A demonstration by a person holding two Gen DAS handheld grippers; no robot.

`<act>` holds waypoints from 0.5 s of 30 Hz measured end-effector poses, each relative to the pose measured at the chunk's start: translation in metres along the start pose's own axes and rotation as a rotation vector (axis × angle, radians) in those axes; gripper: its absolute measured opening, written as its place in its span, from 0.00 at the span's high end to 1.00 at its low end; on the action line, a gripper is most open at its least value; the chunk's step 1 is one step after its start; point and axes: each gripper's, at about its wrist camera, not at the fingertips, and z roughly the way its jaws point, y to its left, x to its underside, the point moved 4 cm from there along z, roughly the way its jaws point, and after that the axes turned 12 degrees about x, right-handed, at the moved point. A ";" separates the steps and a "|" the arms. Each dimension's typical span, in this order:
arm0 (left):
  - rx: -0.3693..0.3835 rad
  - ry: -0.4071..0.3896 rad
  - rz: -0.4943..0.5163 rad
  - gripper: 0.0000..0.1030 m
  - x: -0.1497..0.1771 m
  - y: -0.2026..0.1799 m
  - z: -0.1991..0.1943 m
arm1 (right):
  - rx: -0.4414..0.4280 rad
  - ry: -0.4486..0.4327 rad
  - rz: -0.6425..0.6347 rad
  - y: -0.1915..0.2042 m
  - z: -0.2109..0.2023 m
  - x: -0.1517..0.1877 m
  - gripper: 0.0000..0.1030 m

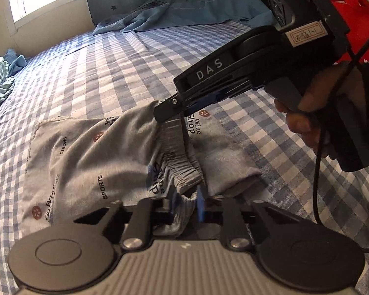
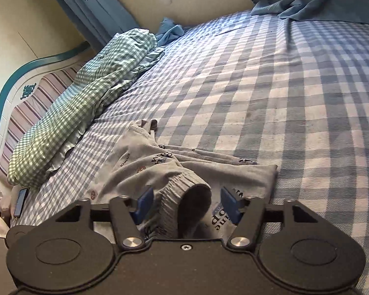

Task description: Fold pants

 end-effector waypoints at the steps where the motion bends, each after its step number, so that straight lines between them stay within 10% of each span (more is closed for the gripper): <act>1: -0.005 -0.009 -0.021 0.92 -0.004 0.002 0.000 | 0.001 0.004 0.004 0.000 0.002 -0.001 0.64; 5: 0.004 -0.043 -0.071 0.94 -0.008 0.004 -0.011 | -0.001 -0.004 0.019 -0.003 -0.003 -0.001 0.89; 15: 0.051 -0.132 -0.114 0.94 -0.033 -0.002 -0.040 | 0.015 -0.066 -0.006 -0.002 -0.043 -0.020 0.92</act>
